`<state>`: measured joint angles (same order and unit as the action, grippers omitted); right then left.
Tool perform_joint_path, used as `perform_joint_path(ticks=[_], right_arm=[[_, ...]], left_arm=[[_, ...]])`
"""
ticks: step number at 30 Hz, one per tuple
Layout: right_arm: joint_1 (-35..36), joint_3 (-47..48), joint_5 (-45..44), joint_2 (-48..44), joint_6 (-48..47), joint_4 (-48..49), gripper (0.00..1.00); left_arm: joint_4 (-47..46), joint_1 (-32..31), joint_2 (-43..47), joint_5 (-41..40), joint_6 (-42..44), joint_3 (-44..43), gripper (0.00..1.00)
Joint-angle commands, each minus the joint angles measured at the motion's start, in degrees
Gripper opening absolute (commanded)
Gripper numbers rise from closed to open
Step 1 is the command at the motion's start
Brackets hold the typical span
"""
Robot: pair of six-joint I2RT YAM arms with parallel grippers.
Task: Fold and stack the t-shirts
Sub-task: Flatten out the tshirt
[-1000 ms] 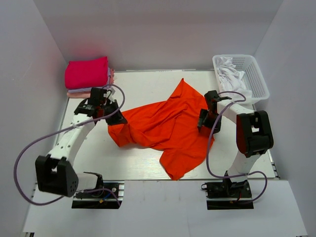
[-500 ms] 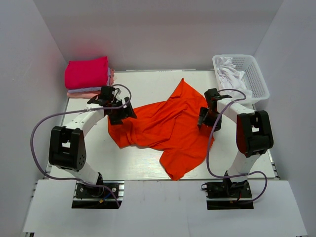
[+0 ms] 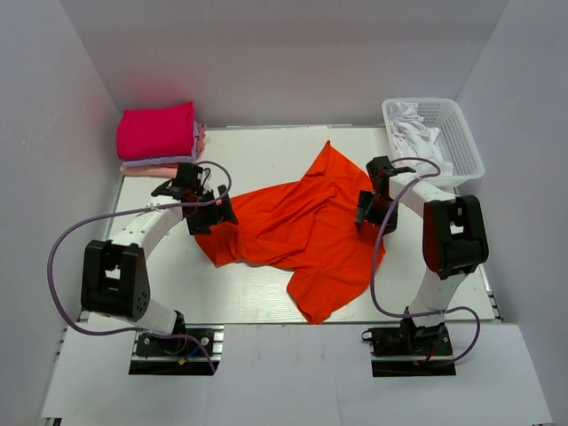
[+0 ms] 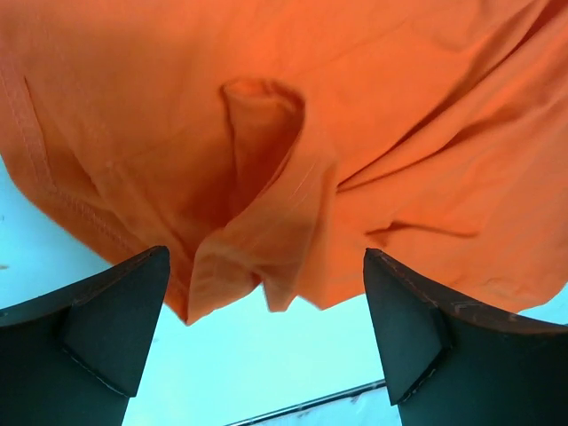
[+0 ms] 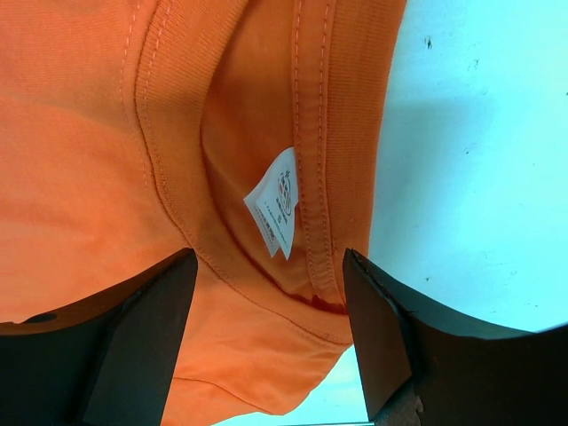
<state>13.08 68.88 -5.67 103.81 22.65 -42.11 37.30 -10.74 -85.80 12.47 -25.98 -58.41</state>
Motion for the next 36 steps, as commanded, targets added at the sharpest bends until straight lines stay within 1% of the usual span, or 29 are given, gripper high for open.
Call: perform_joint_path(ticks=[1, 2, 3, 6, 10, 13, 15, 16, 17, 18, 19, 21, 22, 25, 28, 29, 30, 34, 36], right_arm=[[-0.16, 2.66, -0.04, 1.74, -0.51, -2.28, 0.73], [-0.25, 2.83, -0.22, 1.75, -0.42, -2.45, 0.73], [-0.16, 3.10, -0.22, 1.14, -0.42, -2.45, 0.73], [-0.34, 2.93, -0.74, 0.17, -0.50, -2.10, 0.73], [-0.16, 3.01, -0.57, 0.08, -0.42, -2.89, 0.73], [-0.16, 2.66, -0.13, -0.54, -0.33, -2.63, 0.73], [-0.16, 2.75, -0.22, -0.80, -0.42, -2.54, 0.71], [-0.16, 2.84, -0.22, -0.89, -0.51, -2.63, 0.71], [-0.34, 2.84, -0.48, -0.80, -0.68, -2.89, 0.71], [-0.25, 2.92, -0.22, -0.80, -0.60, -2.81, 0.71], [-0.25, 2.84, -0.39, -0.71, -0.77, -2.89, 0.71], [-0.16, 2.66, -0.65, -0.71, -0.86, -3.07, 0.71], [-0.25, 2.66, -0.57, -0.71, -0.94, -2.98, 0.71], [-0.16, 2.14, -0.39, -0.45, -0.86, -2.72, 0.71], [-0.16, 2.22, -0.22, -0.54, -1.12, -2.72, 0.71], [-0.16, 2.13, -0.22, -0.71, -1.12, -2.63, 0.71], [-0.16, 2.22, -0.39, -0.71, -1.12, -2.63, 0.71], [-0.16, 2.13, -0.57, -1.06, -1.30, -2.54, 0.71], [-0.16, 1.87, -0.22, -1.33, -1.30, -2.63, 0.71]], left_arm=[[-2.65, 0.28, 4.76, 1.67, 2.15, 2.85, 1.00], [-2.67, 0.28, 4.76, 1.68, 2.16, 2.87, 0.99], [-2.67, 0.28, 4.76, 4.12, 3.12, 3.39, 0.97], [-6.70, 0.28, 4.15, 5.72, 4.36, 5.14, 0.94], [-10.13, 0.28, 4.15, 6.34, 5.49, 6.46, 0.94], [-12.33, 0.28, 4.68, 4.93, 6.28, 8.05, 0.94], [-12.34, 0.28, 4.68, 4.41, 6.29, 8.05, 0.98], [-12.34, 0.28, 4.68, 4.41, 6.29, 8.05, 0.98], [-12.34, 0.28, 4.68, 5.45, 6.29, 7.53, 0.97], [-12.34, 0.28, 4.68, 6.16, 6.29, 7.52, 0.93], [-12.34, 0.28, 5.29, 6.16, 6.29, 7.52, 0.86], [-11.63, 0.28, 7.13, 6.16, 5.77, 7.52, 0.77], [-11.63, 0.28, 7.92, 6.16, 5.76, 8.39, 0.68], [-10.06, 0.28, 9.77, 6.69, 5.76, 8.93, 0.59], [-7.86, 0.28, 9.77, 6.69, 5.76, 8.40, 0.55], [-7.07, 0.28, 10.30, 6.69, 5.76, 8.40, 0.55], [-7.06, 0.28, 10.30, 6.69, 5.76, 8.92, 0.52], [-7.06, 0.28, 10.92, 7.83, 6.28, 10.25, 0.52], [-6.54, 0.28, 10.92, 6.26, 6.29, 10.86, 0.52]])
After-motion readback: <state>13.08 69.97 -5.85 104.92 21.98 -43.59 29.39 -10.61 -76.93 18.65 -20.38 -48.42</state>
